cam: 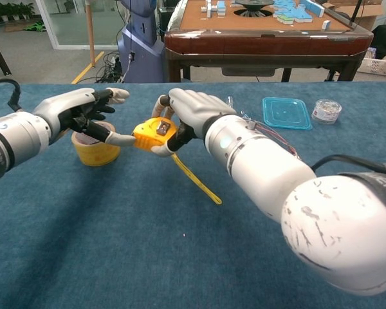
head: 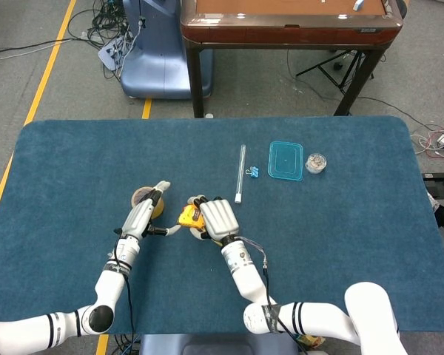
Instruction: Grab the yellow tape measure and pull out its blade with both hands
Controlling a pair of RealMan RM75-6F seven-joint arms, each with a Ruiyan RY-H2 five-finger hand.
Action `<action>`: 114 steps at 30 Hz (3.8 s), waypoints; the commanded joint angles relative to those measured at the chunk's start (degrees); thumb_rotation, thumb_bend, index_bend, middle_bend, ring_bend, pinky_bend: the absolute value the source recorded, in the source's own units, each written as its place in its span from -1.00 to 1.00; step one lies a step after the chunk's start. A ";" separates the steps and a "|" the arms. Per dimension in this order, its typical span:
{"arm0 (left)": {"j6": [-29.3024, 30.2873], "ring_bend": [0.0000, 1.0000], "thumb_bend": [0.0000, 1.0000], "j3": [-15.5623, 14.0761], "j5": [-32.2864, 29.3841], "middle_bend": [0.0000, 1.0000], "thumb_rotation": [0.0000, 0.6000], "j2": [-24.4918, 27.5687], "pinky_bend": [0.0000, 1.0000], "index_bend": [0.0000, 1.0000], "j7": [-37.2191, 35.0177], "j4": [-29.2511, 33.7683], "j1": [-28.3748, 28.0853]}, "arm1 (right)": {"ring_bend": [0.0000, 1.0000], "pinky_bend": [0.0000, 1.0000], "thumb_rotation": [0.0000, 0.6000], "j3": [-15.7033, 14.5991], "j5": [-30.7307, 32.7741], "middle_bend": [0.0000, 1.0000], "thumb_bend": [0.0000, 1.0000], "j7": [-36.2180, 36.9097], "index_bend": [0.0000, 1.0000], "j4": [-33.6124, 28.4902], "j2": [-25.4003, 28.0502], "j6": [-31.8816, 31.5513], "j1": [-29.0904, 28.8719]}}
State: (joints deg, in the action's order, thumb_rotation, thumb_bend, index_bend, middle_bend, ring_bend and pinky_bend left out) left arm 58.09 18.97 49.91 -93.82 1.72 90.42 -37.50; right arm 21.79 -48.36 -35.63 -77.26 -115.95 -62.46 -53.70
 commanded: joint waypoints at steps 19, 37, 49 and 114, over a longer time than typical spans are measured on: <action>0.25 -1.00 -0.67 -0.08 -0.24 -1.00 1.00 0.46 -1.00 -1.00 -0.42 -0.58 0.12 | 0.13 -0.30 1.00 0.55 1.35 0.31 0.57 1.79 0.23 -0.67 0.93 2.01 -0.49; 0.49 -1.00 -0.67 -0.25 -0.23 -1.00 1.00 0.40 -1.00 -1.00 -0.06 -1.37 0.09 | 0.14 -0.30 1.00 0.75 3.51 0.31 0.57 2.30 0.23 -2.62 2.69 2.68 -0.86; 1.30 -1.00 -0.67 0.05 -0.93 -1.00 1.00 0.22 -1.00 -1.00 0.91 -2.04 0.04 | 0.17 -0.30 1.00 0.13 4.17 0.33 0.57 2.94 0.26 -4.89 4.48 2.60 -0.49; -1.42 -1.00 0.06 0.74 -2.88 -0.93 1.00 4.67 -1.00 0.15 -0.14 -2.18 1.11 | 0.21 -0.29 1.00 -1.39 5.88 0.33 0.57 6.26 0.27 -9.42 10.16 1.41 0.64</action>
State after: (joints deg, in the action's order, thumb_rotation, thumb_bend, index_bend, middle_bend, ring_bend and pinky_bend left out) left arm 56.79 19.75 46.87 -89.25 1.75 88.17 -36.42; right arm 20.38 -42.51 -29.41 -86.70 -105.83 -61.09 -53.07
